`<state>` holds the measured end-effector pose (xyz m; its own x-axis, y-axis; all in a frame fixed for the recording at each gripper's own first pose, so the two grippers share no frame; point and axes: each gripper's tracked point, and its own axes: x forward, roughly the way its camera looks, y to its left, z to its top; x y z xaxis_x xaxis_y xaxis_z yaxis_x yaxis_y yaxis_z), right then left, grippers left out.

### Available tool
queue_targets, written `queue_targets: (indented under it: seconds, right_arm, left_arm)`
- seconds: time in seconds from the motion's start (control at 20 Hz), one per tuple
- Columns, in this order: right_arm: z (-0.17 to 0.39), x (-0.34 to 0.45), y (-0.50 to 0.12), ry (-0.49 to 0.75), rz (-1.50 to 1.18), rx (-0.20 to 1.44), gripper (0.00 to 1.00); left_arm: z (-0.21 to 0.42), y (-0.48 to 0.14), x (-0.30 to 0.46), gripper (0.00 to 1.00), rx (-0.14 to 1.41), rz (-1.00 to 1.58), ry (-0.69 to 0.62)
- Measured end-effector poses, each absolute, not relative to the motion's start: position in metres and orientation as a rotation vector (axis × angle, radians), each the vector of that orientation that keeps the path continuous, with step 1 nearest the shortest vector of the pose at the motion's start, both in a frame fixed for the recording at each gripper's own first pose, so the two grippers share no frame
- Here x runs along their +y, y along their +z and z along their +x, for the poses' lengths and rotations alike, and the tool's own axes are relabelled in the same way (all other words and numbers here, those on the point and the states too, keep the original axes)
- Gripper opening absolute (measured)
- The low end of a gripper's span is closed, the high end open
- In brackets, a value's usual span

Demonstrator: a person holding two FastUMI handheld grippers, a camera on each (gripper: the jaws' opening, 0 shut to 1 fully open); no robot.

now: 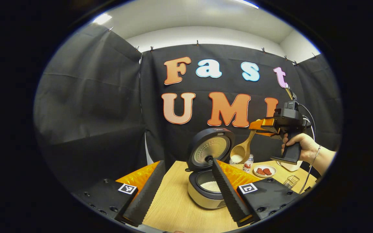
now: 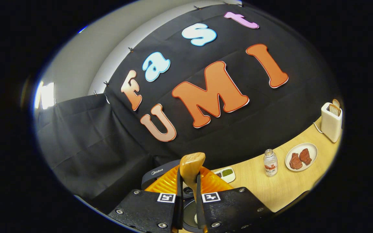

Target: Close the left gripper, press the button to open the rice cooker; take a wooden spoon from the chopstick holder with the right hand, scoop a spoonful of rice and pour it into the rice cooker, then put the wooden spoon back into the chopstick holder.

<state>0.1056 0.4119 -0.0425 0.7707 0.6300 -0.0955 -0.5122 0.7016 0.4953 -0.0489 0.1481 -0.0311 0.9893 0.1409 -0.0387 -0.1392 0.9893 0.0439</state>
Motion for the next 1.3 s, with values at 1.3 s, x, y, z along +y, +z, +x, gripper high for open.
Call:
queue_targets:
  seconds: [1.3]
  right_arm:
    - [0.076,0.436,-0.066,0.796,0.138,0.188,0.15]
  left_arm:
    - [-0.049,-0.040,0.153,1.00,0.060,0.043,0.152]
